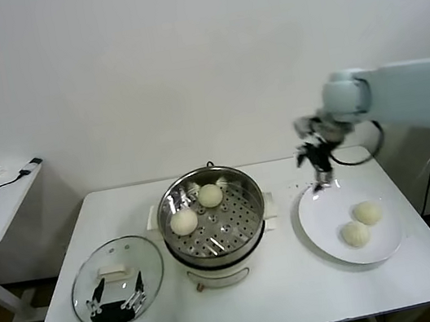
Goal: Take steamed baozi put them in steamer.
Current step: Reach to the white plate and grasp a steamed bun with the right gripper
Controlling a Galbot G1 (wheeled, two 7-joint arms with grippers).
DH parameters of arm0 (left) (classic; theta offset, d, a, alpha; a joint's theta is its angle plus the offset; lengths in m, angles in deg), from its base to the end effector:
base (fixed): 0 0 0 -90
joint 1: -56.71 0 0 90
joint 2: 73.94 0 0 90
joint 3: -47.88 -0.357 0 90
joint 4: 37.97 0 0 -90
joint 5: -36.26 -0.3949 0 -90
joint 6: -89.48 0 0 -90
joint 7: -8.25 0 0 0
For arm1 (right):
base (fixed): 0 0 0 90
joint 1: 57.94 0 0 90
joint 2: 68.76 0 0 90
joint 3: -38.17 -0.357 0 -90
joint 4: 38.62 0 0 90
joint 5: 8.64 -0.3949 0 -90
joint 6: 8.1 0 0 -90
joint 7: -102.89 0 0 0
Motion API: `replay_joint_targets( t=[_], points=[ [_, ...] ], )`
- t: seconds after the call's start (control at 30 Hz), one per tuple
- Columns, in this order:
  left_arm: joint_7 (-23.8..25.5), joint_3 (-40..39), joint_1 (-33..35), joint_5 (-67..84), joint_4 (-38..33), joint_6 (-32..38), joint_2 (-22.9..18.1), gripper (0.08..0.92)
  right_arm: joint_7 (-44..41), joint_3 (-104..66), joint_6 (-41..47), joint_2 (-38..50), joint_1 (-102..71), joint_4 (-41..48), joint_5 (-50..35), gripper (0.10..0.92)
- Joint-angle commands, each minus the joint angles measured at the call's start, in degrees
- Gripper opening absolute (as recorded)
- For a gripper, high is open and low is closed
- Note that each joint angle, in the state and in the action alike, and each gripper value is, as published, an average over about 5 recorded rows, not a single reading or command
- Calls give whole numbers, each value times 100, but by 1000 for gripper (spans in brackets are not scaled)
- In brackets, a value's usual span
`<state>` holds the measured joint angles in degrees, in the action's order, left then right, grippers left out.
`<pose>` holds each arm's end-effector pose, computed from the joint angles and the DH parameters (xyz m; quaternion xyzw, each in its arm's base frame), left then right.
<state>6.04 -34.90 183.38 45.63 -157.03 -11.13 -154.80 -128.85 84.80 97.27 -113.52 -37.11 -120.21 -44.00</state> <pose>0.1814 0.0691 -0.3298 0.0353 -0.9876 -0.0209 0.1517 0.5520 -0.1056 -0.0938 0.5069 -0.5342 0.5283 0.4226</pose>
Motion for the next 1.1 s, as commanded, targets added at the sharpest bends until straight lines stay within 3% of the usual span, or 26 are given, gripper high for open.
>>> replay_joint_targets(
  t=[0.03,0.4,1.1],
  points=[
    [2,5,8,-23,9,-12,-28,823,-34,-378,-12,1128,-1311,-76,1128,823],
    [6,-6,67,-85,1,-14,-80,823,315,-1718,250,1008,-2794,482,1536,823],
    [16,-1,76,-94,-27,-31,-110,823,389,-2062,295,868,-3144,860,1709,822]
  ],
)
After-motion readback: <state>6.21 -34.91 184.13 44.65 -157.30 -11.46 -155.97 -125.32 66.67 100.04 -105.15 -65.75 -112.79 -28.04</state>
